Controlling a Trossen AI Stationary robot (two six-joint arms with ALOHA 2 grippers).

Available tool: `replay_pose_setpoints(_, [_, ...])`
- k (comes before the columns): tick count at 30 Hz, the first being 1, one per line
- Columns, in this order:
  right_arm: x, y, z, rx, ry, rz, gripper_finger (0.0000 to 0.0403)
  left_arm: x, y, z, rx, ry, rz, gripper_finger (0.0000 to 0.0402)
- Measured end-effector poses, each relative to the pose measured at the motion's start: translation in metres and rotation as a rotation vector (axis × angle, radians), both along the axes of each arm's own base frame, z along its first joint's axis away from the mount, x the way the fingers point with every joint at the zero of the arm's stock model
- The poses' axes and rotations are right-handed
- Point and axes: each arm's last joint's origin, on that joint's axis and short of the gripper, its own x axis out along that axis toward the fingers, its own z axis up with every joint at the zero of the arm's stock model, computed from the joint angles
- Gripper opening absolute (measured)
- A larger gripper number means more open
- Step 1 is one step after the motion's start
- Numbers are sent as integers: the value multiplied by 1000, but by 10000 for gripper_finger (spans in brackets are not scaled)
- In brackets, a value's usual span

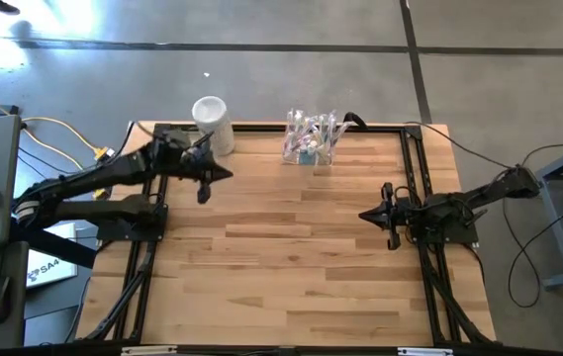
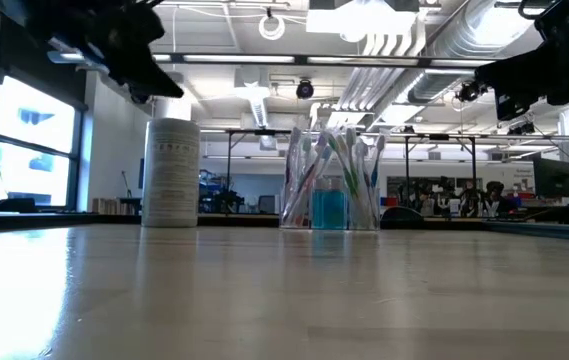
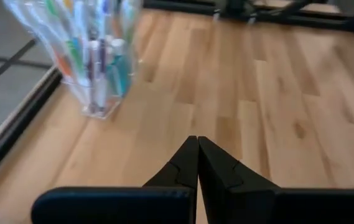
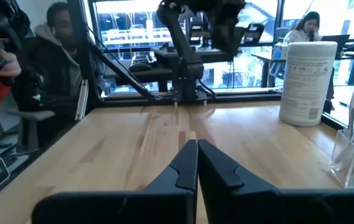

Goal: Pick & Place toothbrushing station
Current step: Return to Home Position

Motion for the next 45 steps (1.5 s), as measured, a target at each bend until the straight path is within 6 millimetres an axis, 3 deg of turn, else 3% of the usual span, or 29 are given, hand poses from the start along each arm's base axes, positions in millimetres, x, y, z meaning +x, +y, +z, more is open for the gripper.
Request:
replay_pose_setpoints(13, [2, -6, -2, -5, 20, 33, 2, -29, -19, -71, 46, -250, -113, 0])
replay_pose_setpoints(22, [2, -7, -5, 14, 46, 9, 2, -43, -24, -110, 7, -368, -8, 0])
replay_pose_setpoints(32, [2, -11, -9, 3, 76, -114, 2, -47, -26, -123, 18, -283, -18, 0])
replay_pose_setpoints(39, [2, -11, -10, -47, 81, -120, 2, -53, -31, -116, 11, -349, -89, 0])
replay_pose_setpoints(45, [1, -13, -8, -58, 64, -181, 2, -60, -31, -118, -14, -337, 40, 0])
